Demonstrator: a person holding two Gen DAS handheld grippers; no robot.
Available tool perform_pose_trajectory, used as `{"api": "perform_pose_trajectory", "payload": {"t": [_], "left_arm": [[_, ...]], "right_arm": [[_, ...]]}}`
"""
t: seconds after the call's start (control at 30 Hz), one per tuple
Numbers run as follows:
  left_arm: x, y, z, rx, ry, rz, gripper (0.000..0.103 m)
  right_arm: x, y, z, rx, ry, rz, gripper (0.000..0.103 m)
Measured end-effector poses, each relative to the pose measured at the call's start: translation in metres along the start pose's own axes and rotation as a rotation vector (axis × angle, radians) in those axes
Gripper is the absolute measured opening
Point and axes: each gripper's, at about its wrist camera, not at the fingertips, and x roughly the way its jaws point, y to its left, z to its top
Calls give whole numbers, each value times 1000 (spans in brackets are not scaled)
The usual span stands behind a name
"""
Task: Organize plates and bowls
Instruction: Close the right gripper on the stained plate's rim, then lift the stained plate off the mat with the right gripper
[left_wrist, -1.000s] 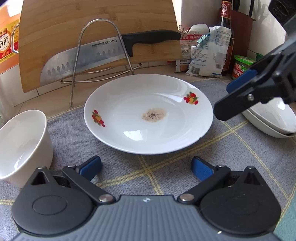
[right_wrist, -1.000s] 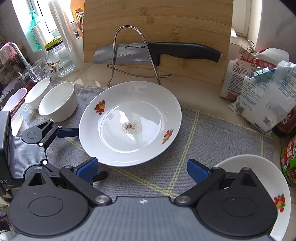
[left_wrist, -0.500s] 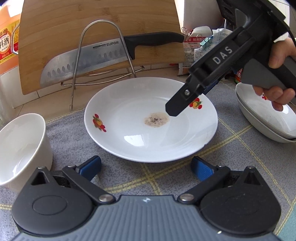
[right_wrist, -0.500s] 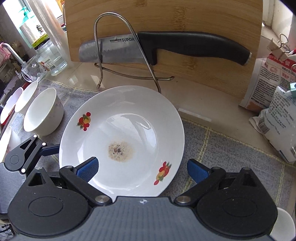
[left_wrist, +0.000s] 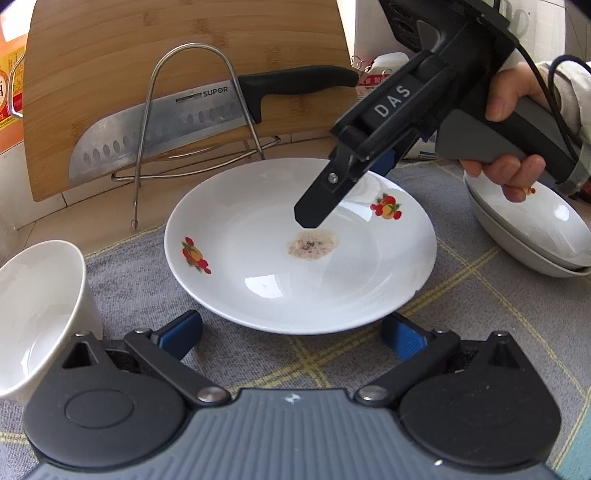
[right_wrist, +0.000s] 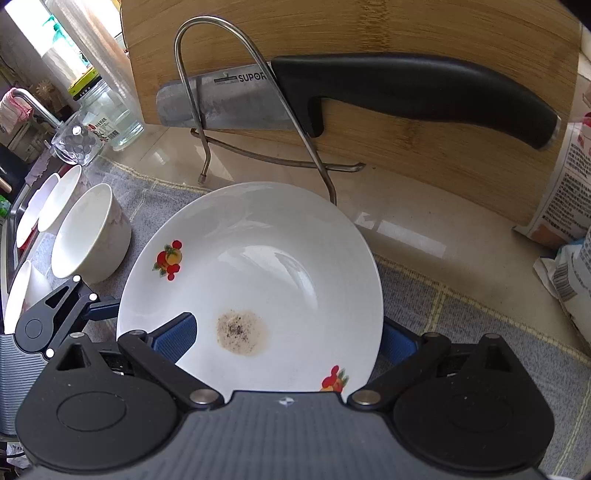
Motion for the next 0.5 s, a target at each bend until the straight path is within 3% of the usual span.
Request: {"api": "perform_pose_trajectory", "payload": {"t": [0.5], "left_arm": [[-1, 1, 1, 35, -19, -15, 102]], "right_arm": [[9, -6, 23, -48, 7, 67, 103]]}}
